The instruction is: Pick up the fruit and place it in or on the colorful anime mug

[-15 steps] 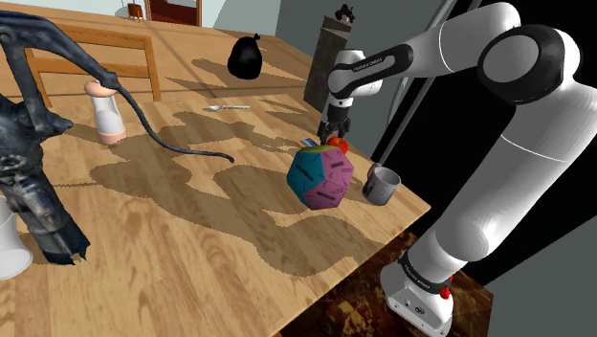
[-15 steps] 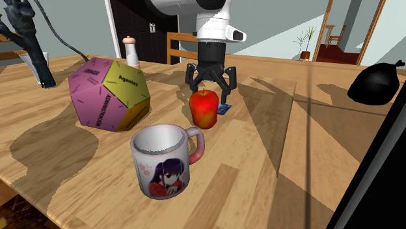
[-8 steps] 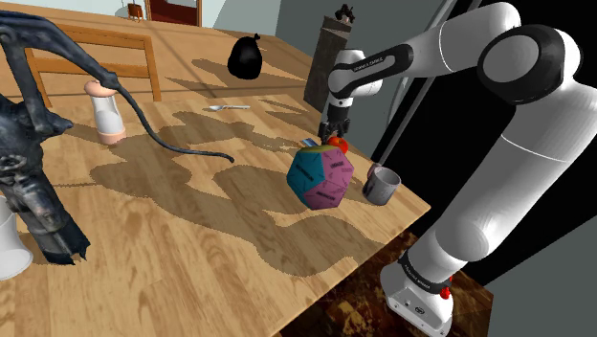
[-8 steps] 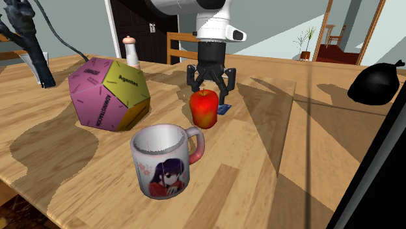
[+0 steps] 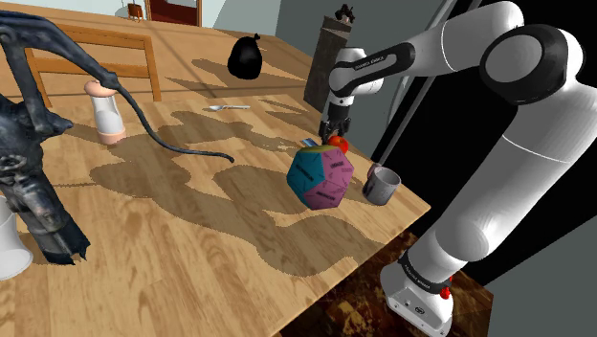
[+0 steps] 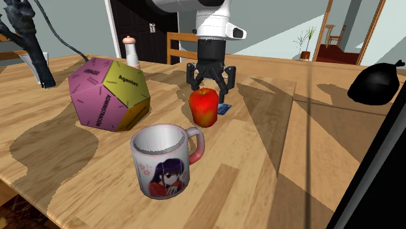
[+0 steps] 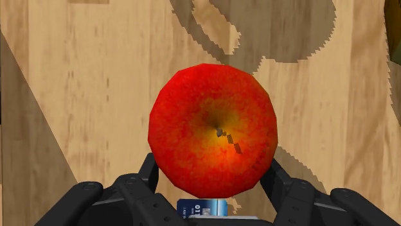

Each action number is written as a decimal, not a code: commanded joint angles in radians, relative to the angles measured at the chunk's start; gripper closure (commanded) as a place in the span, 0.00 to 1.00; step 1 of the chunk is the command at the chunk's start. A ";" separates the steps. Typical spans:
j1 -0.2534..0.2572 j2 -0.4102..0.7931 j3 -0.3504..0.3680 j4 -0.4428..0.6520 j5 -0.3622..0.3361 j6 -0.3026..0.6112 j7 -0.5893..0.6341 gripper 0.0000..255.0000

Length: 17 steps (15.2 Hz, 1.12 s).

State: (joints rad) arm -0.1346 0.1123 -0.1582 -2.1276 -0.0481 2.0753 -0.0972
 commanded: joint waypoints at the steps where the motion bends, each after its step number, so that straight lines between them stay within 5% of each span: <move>1: 0.000 -0.011 0.000 0.013 -0.001 -0.024 0.000 1.00; 17: 0.004 -0.095 0.001 0.134 -0.011 -0.230 -0.001 1.00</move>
State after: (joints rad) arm -0.1317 0.0183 -0.1578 -2.0071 -0.0589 1.8615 -0.0991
